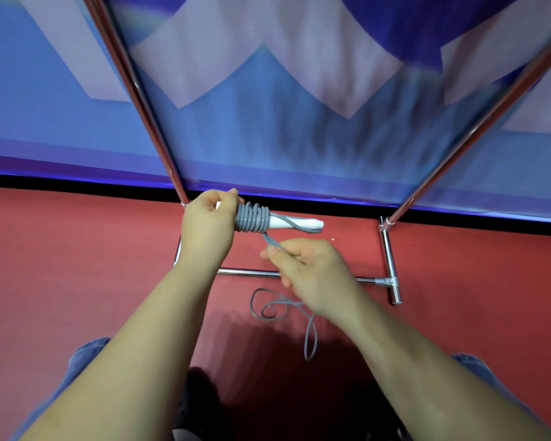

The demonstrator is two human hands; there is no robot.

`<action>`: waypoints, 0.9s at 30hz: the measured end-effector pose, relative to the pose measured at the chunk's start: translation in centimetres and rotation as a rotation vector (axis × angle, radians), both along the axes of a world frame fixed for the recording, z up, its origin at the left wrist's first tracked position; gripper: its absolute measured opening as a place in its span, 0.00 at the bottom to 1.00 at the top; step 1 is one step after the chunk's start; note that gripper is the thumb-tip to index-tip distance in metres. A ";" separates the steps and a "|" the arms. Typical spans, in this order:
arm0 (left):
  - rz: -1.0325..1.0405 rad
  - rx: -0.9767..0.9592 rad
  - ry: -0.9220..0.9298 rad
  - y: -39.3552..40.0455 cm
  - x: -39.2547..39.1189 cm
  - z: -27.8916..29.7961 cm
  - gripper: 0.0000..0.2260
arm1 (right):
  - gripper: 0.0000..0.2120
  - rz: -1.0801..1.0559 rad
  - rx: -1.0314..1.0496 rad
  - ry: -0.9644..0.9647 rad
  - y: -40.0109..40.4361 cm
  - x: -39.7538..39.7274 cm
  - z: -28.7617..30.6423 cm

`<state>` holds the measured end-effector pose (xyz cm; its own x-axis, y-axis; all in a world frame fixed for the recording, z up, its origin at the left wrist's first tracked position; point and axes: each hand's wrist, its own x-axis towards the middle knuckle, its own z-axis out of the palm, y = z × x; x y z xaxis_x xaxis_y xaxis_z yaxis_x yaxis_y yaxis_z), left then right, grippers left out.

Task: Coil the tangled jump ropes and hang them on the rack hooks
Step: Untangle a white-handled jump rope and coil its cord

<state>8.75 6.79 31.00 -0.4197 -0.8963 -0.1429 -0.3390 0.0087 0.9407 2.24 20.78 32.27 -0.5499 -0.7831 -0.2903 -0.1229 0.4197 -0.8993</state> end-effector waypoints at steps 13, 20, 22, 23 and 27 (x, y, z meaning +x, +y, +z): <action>-0.499 0.271 -0.001 1.3 0.2 1.6 0.12 | 0.23 0.054 0.098 0.223 2.0 -5.0 0.5; -0.538 0.379 0.095 1.4 0.7 2.2 0.12 | 0.18 0.062 0.082 -0.284 1.8 -4.5 1.4; -0.509 0.428 0.167 1.4 0.6 2.4 0.13 | 0.17 -0.009 0.019 -0.443 1.7 -4.1 1.5; -0.498 0.443 0.202 1.3 0.5 2.5 0.13 | 0.17 -0.047 -0.020 -0.562 1.6 -3.9 1.4; -0.434 0.520 0.303 1.4 0.1 2.6 0.14 | 0.18 -0.076 -0.158 -0.998 0.9 -2.8 1.4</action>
<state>8.85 8.24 33.61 -0.8091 -0.4893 -0.3255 -0.1316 -0.3890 0.9118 -0.57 21.70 33.69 -0.1628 -0.8252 -0.5409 0.7371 0.2627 -0.6226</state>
